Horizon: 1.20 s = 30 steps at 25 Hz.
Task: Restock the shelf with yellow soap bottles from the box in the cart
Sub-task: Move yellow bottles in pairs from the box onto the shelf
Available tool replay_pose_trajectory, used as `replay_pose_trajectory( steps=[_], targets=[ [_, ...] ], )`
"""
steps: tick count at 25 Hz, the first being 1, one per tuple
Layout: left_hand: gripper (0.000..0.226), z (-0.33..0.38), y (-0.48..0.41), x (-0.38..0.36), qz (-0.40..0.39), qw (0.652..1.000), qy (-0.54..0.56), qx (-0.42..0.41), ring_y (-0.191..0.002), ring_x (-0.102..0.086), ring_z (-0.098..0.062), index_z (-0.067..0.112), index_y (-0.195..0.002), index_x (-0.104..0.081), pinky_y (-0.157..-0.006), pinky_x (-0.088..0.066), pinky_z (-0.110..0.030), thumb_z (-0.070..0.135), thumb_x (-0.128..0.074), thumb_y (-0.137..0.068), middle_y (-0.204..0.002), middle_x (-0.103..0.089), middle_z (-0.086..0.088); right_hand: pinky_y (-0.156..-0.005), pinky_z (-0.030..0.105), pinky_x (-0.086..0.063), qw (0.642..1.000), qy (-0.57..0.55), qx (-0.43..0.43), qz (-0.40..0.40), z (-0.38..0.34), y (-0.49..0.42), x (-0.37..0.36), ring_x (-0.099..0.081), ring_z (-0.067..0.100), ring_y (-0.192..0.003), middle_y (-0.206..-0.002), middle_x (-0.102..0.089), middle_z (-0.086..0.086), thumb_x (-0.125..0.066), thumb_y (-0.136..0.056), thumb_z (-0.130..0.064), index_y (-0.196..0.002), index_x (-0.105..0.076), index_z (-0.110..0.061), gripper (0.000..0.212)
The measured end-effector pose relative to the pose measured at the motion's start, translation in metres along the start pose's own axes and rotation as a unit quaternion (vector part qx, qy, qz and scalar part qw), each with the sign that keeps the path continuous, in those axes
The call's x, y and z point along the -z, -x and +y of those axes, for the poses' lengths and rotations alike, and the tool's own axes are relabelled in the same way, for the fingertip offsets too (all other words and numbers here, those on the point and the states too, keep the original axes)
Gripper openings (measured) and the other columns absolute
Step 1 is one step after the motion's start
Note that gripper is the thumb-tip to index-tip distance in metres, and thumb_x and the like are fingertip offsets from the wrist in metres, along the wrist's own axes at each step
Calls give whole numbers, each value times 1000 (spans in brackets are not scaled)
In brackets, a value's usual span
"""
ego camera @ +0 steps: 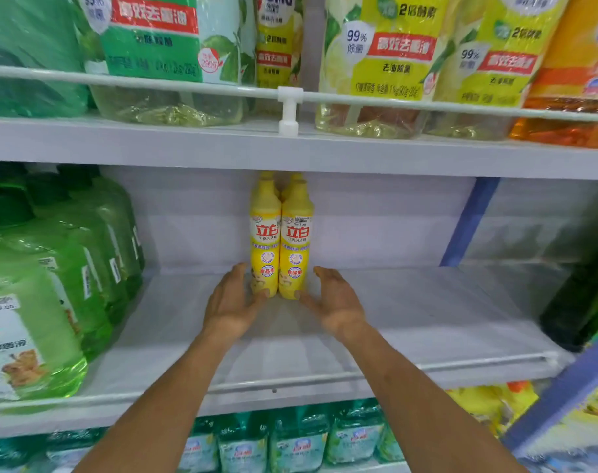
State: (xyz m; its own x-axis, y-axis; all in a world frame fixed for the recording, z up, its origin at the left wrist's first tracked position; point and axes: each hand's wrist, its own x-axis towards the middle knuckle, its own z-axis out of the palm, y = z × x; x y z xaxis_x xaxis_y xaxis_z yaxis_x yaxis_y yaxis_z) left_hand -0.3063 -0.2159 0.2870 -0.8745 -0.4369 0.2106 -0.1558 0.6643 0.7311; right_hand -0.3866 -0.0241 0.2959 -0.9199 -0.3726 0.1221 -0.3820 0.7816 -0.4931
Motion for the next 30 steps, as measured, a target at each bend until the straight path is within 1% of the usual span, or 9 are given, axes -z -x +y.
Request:
replay_pose_trajectory(
  steps=[2,5,7,9,12,15,20,26,30],
  targets=[
    [70,11,15,18,-59,991,-120,-23,-128,-51,-29,25,-148,-35,-100,-45,-39,47,-66,-88,-139,-53,-5,-114,37,-36,998,52,32,-12,-6,21,16,-36,25,-144,-156,-39,8,-57,-95,-53,-153,-33,-17,72],
    [78,33,52,41,-108,952,-278,-75,-127,-49,-30,23,-151,-27,-101,-46,-44,51,-62,-87,-139,-48,-7,-110,40,-41,990,110,84,-29,-22,56,37,-41,28,-138,-150,-44,7,-62,-93,-49,-149,-38,-19,68],
    [80,47,80,55,-126,928,-338,-90,-129,-48,-31,21,-150,-28,-104,-44,-45,56,-61,-86,-140,-47,-8,-111,41,-41,983,133,121,-45,-33,80,51,-41,29,-138,-151,-43,7,-65,-89,-48,-148,-39,-20,71],
    [81,57,109,70,-129,913,-375,-93,-131,-46,-31,19,-149,-28,-107,-40,-46,62,-56,-87,-143,-46,-9,-114,40,-37,975,141,161,-57,-41,107,64,-36,30,-141,-155,-39,8,-63,-90,-52,-151,-36,-21,74],
    [83,78,161,85,-130,909,-387,-83,-135,-42,-31,19,-152,-25,-110,-38,-45,67,-50,-89,-149,-42,-10,-115,43,-36,961,165,207,-77,-39,154,77,-33,32,-143,-160,-32,9,-55,-92,-61,-156,-28,-19,81],
    [83,104,220,89,-128,906,-393,-90,-136,-42,-30,17,-153,-27,-109,-38,-43,68,-48,-91,-151,-41,-9,-115,43,-35,949,194,234,-86,-30,201,88,-35,32,-143,-160,-32,13,-50,-92,-66,-155,-29,-13,85],
    [85,129,301,88,-131,908,-383,-108,-135,-44,-29,16,-154,-27,-106,-42,-44,68,-49,-91,-148,-46,-9,-112,45,-39,937,195,270,-108,-16,269,107,-37,32,-141,-157,-36,11,-54,-94,-61,-154,-31,-12,81],
    [86,135,367,87,-122,913,-360,-147,-138,-43,-27,16,-157,-25,-108,-41,-40,67,-49,-92,-152,-44,-7,-117,42,-36,931,159,312,-97,10,337,117,-33,27,-146,-161,-33,5,-52,-93,-65,-157,-29,-15,85],
    [85,120,410,75,-119,911,-352,-181,-138,-44,-26,16,-156,-26,-109,-41,-40,68,-48,-92,-151,-45,-5,-119,38,-33,924,143,341,-101,39,388,107,-28,20,-149,-162,-30,0,-47,-94,-67,-158,-25,-19,83]
  ],
)
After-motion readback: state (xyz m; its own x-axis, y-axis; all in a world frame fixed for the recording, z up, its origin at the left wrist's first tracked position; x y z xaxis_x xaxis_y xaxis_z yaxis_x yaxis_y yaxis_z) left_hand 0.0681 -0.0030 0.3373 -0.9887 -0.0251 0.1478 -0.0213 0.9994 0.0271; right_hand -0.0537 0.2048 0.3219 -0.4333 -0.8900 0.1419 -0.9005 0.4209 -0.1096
